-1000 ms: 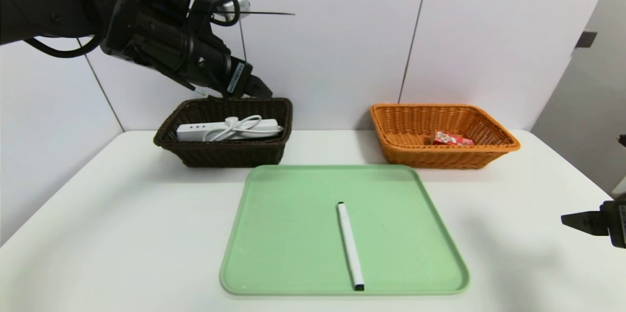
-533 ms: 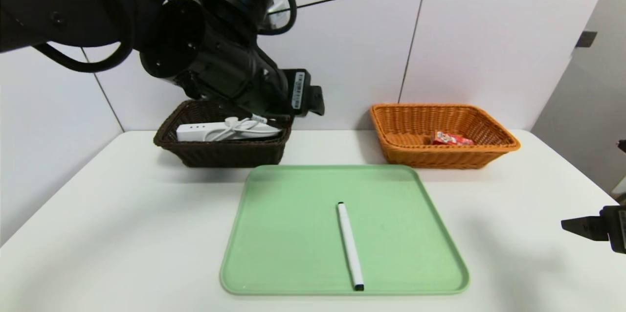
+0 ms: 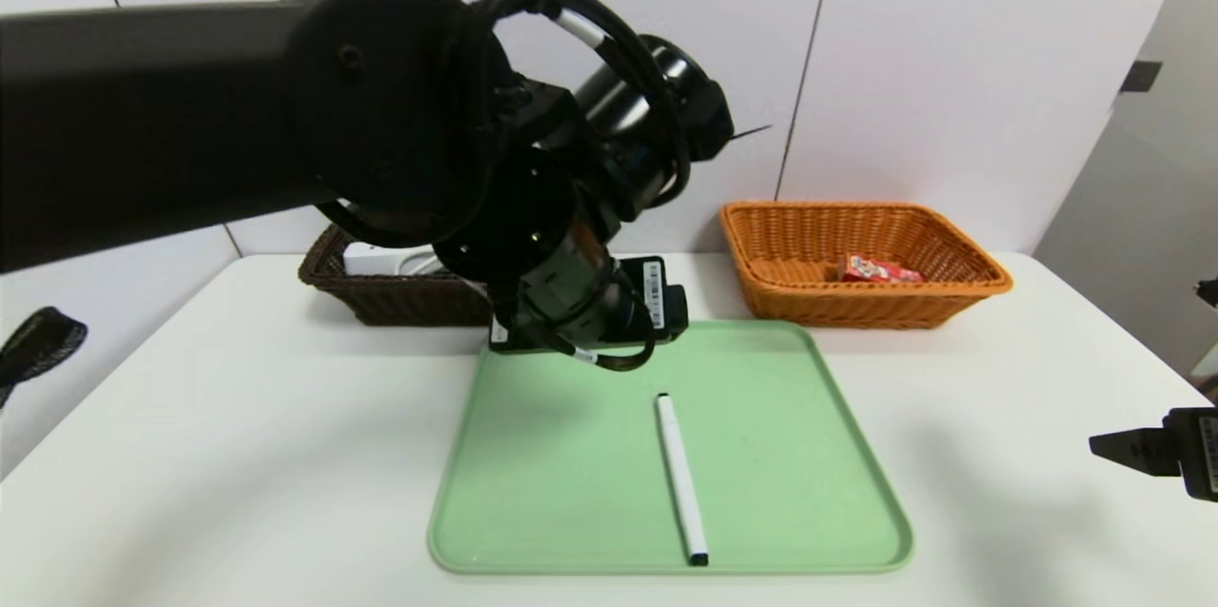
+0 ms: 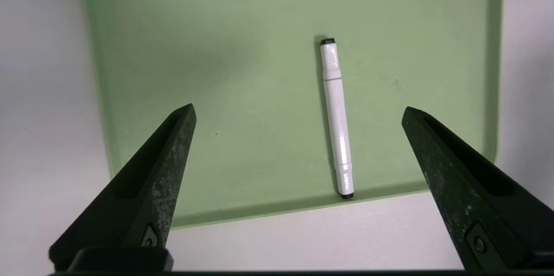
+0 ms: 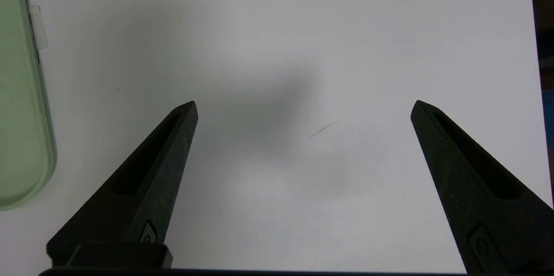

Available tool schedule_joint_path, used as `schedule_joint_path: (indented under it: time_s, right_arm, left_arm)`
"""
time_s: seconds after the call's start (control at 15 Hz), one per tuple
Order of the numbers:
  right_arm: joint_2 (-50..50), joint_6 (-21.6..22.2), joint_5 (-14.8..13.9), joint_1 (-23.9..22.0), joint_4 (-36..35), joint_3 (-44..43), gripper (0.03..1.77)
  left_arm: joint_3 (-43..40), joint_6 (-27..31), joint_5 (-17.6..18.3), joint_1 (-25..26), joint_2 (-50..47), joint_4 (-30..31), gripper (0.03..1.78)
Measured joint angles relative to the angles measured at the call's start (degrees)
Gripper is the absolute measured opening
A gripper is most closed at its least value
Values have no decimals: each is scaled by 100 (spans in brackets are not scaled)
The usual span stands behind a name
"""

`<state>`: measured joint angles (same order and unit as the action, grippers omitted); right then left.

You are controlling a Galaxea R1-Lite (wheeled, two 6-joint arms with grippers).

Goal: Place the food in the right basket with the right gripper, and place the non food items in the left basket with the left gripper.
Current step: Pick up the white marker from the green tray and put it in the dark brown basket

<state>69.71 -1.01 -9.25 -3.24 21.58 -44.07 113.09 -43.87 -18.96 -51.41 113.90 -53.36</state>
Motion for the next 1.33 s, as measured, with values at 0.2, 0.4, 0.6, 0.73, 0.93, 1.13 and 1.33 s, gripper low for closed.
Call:
schedule_joint_path:
  time_s: [0.2, 0.4, 0.6, 0.73, 0.93, 1.13, 1.33]
  right_arm:
    - [0, 16, -9, 2, 0, -16, 170]
    - [-13, 24, -11, 46, 5, -39, 170]
    - [-24, 33, -9, 66, 6, -80, 170]
    - [-26, 35, -2, 66, 13, -89, 170]
    - [-35, 28, -2, 63, 11, -88, 170]
    - [-57, 27, 0, 66, 16, -55, 170]
    - [-96, 30, -2, 63, 20, 5, 170]
  left_arm:
    - [9, -218, -2, -226, 236, -236, 169]
    - [22, -417, -6, -405, 457, -300, 169]
    - [33, -521, -6, -538, 636, -282, 169]
    - [38, -540, -33, -619, 735, -256, 169]
    - [52, -560, -204, -694, 859, -218, 169]
    - [55, -557, -306, -708, 989, -171, 169]
    - [63, -549, -458, -716, 1122, -57, 169]
